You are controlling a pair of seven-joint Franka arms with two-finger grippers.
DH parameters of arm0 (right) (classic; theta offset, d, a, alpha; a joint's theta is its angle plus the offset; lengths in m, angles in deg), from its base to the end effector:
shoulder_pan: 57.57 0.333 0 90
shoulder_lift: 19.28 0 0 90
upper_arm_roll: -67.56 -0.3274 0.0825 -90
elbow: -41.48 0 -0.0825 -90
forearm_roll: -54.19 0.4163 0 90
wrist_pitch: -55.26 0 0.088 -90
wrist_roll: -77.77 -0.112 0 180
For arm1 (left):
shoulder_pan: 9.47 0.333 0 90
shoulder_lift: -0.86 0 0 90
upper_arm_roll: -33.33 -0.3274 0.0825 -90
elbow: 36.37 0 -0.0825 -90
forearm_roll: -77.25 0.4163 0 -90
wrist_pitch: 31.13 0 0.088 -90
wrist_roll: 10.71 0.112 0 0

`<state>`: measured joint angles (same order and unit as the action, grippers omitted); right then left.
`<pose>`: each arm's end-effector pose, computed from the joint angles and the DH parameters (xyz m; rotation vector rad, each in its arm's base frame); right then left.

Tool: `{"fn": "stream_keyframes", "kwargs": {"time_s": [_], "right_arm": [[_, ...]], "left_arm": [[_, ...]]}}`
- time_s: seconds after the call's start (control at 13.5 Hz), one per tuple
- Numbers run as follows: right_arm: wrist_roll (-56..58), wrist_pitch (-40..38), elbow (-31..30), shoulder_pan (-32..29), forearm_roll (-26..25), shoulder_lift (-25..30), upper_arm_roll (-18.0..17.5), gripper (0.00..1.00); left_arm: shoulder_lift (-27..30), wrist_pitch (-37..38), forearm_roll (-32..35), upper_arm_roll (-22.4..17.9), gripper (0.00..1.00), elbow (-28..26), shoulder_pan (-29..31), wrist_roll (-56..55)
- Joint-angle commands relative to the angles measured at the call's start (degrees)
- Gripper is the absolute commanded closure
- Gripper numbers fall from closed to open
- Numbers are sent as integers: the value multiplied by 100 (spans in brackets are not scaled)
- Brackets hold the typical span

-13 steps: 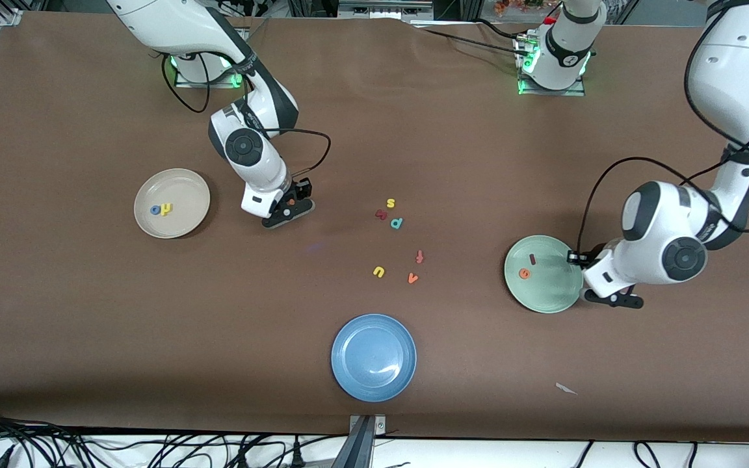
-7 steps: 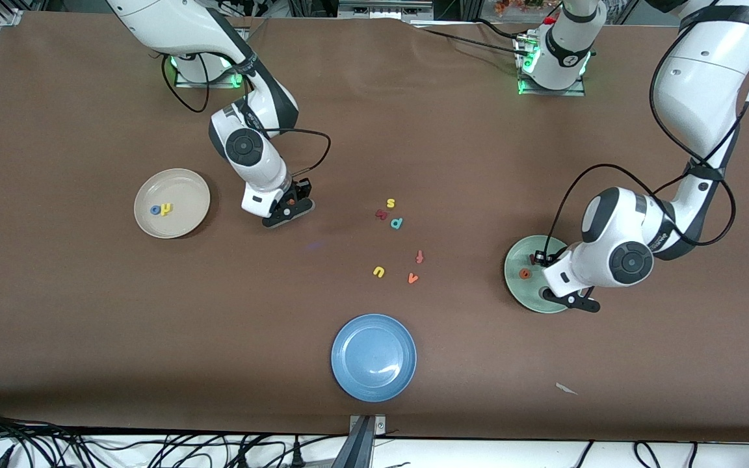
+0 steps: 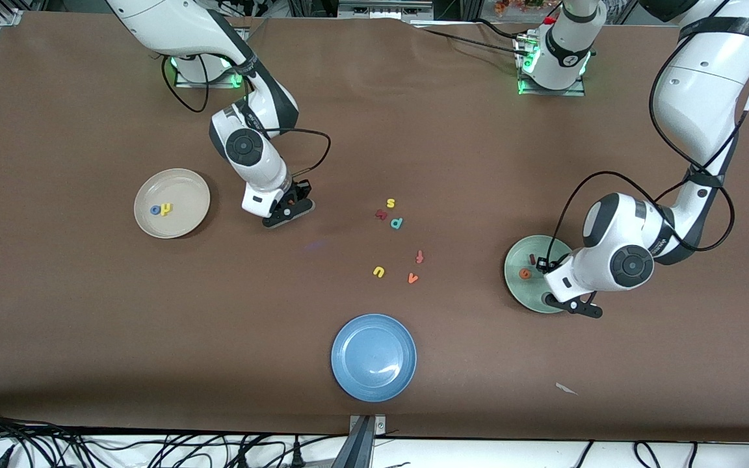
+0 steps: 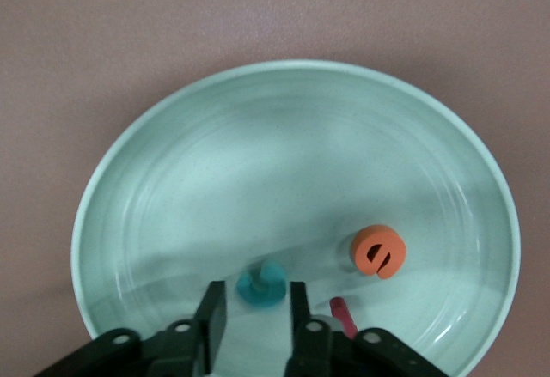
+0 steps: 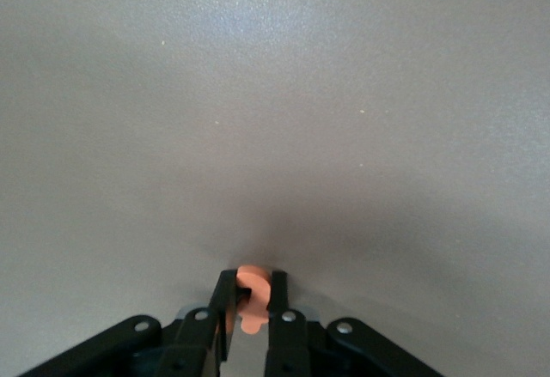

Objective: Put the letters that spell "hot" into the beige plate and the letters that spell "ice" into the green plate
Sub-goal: 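Grasp the orange letter with the right gripper while the left gripper releases c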

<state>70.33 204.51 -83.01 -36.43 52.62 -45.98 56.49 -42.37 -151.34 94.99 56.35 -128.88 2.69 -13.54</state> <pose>0.4879 0.3125 0.1535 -3.0072 -0.6678 0.0737 0.6926 -0.0885 0.1749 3.0938 -0.3946 -0.3142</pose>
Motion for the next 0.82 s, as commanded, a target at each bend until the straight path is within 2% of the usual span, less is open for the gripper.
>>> {"fn": "stream_keyframes", "kwargs": {"time_s": [0.0,0.22,0.37,0.59,0.74], "right_arm": [[6,131,-75,4,-37,-19,-18,91],[-12,60,-49,-5,15,147,-1,91],[-178,-551,108,-31,33,454,113,91],[-205,-1852,565,-31,51,850,595,91],[-162,-2329,733,-31,51,1017,1026,91]], "left_arm": [[-18,-3,160,44,0,146,-29,151],[17,15,151,62,0,146,-20,151],[148,50,177,88,0,146,-29,151],[376,76,230,106,0,146,-12,221],[701,76,195,114,0,163,32,519]]}}
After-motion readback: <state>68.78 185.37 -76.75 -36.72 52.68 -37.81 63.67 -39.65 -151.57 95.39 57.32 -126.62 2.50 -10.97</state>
